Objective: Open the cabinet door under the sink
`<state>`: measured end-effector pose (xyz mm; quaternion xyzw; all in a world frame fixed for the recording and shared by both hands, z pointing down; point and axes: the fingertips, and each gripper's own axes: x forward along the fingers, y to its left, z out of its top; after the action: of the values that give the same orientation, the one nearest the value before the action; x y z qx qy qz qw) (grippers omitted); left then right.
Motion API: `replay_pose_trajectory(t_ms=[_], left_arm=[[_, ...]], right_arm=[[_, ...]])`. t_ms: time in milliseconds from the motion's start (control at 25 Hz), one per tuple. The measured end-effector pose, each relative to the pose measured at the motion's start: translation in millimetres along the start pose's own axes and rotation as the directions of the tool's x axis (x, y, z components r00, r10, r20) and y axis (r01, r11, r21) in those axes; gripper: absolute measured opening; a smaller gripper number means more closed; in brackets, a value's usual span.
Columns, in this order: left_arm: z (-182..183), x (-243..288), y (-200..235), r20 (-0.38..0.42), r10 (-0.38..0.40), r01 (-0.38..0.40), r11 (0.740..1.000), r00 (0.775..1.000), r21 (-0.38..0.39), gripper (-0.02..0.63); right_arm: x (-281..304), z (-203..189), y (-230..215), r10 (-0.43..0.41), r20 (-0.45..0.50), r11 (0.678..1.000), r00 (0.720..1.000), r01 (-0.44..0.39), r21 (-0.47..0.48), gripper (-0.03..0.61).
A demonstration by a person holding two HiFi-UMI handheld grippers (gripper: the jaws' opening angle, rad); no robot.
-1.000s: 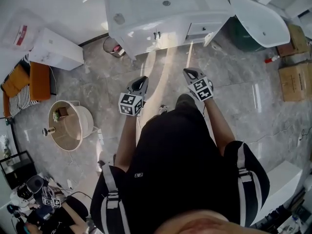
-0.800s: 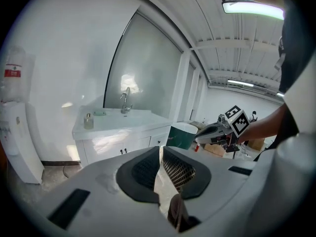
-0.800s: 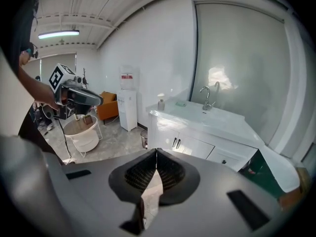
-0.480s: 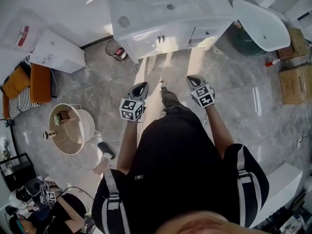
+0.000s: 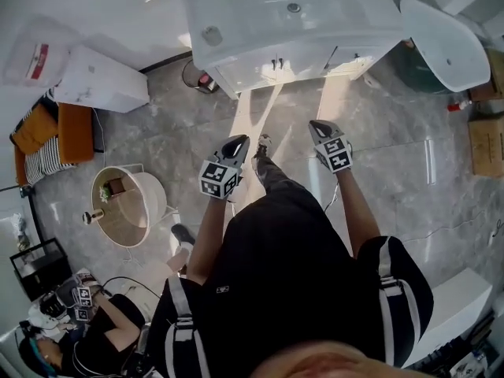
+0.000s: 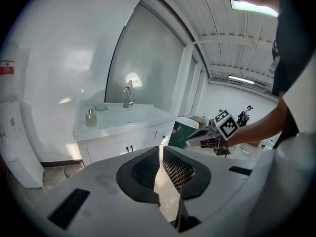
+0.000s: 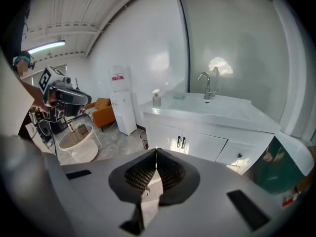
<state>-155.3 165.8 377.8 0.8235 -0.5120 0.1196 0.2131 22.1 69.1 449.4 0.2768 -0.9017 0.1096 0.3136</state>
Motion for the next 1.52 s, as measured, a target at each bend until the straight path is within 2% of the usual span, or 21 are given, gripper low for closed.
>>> replay_pose_trajectory(t_ms=[160,400,720,920,1080,1320,1520], left_arm=[[-1,17,25,-0.043,-0.066,0.063,0.996,0.997,-0.058,0.031],[7,70,58,-0.078,-0.154,0.147,0.985,0.985,-0.093,0.031],[-19,133,83,-0.142,-0.292,0.275,0.953,0.946,-0.127,0.031],[-37,164,101,-0.144,-0.304,0.285,0.948,0.942,-0.139,0.031],[-54,196,117,-0.153,-0.322,0.305,0.945,0.934,-0.120,0.031],[-80,237,139,-0.143,-0.336,0.318,0.939,0.931,-0.133,0.031],[-114,250,156,-0.176,-0.360,0.339,0.930,0.916,-0.139,0.031]], right_arm=[[49,1,0,-0.005,-0.008,0.997,1.000,0.006,0.075,0.060],[107,-3,-23,-0.030,-0.015,0.987,0.999,0.032,0.156,0.060],[180,-35,-53,-0.115,-0.055,0.960,0.992,0.125,0.249,0.060],[242,-50,-67,-0.137,-0.049,0.953,0.989,0.145,0.267,0.060],[284,-52,-81,-0.167,-0.030,0.943,0.986,0.169,0.285,0.060],[330,-62,-107,-0.193,-0.031,0.932,0.981,0.193,0.306,0.060],[364,-56,-129,-0.216,-0.033,0.922,0.976,0.215,0.321,0.074]])
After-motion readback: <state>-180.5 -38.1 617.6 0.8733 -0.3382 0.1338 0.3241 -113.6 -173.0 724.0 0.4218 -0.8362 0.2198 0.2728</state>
